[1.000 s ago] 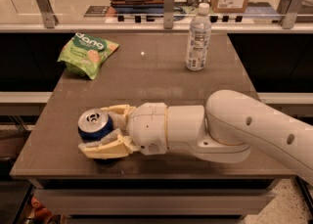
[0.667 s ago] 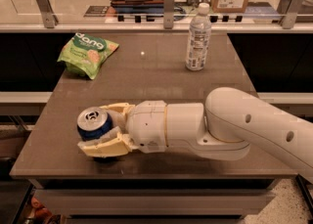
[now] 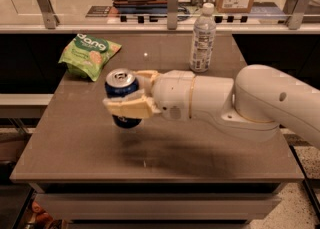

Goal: Move pepsi can near green rice chip bag

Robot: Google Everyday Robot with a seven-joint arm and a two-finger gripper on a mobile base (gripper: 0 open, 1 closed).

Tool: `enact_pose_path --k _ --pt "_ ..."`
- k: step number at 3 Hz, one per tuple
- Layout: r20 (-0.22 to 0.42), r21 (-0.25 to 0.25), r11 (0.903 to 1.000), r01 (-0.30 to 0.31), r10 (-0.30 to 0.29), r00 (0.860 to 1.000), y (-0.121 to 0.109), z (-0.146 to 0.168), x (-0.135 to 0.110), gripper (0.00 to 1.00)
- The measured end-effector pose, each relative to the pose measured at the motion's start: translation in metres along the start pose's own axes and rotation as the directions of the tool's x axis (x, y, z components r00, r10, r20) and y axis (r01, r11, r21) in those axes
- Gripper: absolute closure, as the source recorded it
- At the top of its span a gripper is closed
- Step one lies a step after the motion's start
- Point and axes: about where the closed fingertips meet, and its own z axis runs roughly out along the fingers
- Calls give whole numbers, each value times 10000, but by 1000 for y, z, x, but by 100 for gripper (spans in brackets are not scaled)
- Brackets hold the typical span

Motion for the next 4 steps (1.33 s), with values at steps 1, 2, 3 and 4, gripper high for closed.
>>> enact_pose_path --k 1,2,3,4 --pt "109 634 9978 -173 166 9998 -41 -7 -17 100" --pt "105 983 9949 -214 204 9997 -73 -3 -29 100" --pt "172 1240 9921 -183 162 9997 -97 7 -32 100" --pt "302 1484 9889 -108 64 9995 -114 15 -33 100"
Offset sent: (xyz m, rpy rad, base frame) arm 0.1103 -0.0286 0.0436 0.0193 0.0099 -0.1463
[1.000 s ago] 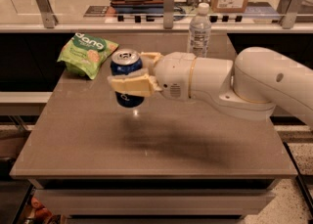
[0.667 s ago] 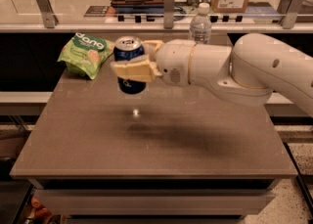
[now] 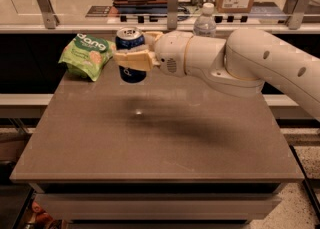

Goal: Move pepsi can near green rice chip bag

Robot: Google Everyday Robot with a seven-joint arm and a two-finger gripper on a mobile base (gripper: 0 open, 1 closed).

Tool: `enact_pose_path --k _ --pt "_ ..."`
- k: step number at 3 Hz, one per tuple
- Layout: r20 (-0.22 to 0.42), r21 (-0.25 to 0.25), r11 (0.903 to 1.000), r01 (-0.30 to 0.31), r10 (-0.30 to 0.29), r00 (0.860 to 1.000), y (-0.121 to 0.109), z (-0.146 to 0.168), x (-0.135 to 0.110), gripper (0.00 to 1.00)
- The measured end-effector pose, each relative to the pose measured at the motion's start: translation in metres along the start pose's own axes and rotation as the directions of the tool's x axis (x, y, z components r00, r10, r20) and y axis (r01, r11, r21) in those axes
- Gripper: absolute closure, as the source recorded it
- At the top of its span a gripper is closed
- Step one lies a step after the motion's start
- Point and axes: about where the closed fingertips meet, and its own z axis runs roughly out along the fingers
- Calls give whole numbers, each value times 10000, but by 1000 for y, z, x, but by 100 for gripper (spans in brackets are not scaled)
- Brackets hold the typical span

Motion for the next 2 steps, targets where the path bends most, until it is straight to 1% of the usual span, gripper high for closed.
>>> enact_pose_path --k 1,2 --pt "50 358 9993 134 -136 9999 -15 5 4 100" --pt "20 697 9975 123 -125 9999 -37 5 12 100"
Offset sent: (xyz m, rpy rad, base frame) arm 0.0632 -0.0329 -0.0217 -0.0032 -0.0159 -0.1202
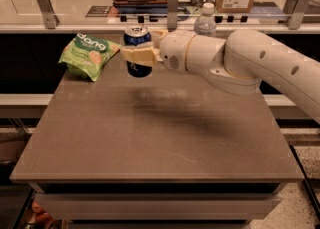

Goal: Move pepsi can near green rice chip bag

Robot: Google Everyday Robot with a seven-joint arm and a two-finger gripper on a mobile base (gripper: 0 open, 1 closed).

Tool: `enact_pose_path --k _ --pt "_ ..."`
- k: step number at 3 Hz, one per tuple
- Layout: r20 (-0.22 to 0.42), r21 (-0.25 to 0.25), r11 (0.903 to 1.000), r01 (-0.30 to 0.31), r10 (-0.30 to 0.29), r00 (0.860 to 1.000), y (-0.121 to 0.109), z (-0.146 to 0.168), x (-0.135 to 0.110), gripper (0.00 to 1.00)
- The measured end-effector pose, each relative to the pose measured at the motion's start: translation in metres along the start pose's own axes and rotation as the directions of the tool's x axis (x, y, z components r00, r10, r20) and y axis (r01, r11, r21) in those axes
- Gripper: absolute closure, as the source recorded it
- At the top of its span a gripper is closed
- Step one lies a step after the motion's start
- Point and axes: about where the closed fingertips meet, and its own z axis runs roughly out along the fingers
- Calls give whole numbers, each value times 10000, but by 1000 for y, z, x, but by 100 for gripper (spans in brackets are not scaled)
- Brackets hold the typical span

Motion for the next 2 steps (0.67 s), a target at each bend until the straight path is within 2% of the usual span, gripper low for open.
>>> enact_pose_path --k 2 --pt "-467 207 9997 -143 152 9988 -46 19 13 100"
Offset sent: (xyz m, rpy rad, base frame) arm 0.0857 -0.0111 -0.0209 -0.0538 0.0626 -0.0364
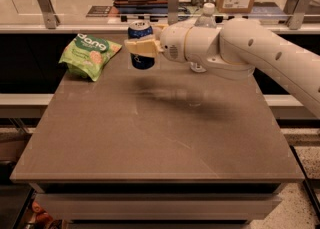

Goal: Move pepsi can near green rice chip bag

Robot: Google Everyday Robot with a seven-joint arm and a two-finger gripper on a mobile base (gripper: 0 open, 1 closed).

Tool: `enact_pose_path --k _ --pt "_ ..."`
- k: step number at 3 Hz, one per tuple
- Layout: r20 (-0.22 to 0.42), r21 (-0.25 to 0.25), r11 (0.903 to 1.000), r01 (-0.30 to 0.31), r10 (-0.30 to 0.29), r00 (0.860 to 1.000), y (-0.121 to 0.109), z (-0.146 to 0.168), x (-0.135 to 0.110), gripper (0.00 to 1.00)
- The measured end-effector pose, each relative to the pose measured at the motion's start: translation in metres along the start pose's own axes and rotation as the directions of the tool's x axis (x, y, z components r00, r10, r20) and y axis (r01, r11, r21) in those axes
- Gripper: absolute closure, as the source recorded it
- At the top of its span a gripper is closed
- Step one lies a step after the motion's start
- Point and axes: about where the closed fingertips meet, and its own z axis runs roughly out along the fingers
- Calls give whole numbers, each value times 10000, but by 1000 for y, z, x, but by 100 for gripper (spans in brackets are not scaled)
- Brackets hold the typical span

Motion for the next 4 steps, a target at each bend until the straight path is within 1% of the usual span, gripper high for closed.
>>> enact_pose_path --k 1,2,3,4 --pt "-156 29 10000 57 -57 9999 -12 23 2 100" --pt "0 52 9998 209 -209 9998 -14 49 3 100" --pt "85 8 9987 500 -500 9987 -9 77 -1 100" --pt "-72 237 9966 794 -792 9968 -3 98 -2 100"
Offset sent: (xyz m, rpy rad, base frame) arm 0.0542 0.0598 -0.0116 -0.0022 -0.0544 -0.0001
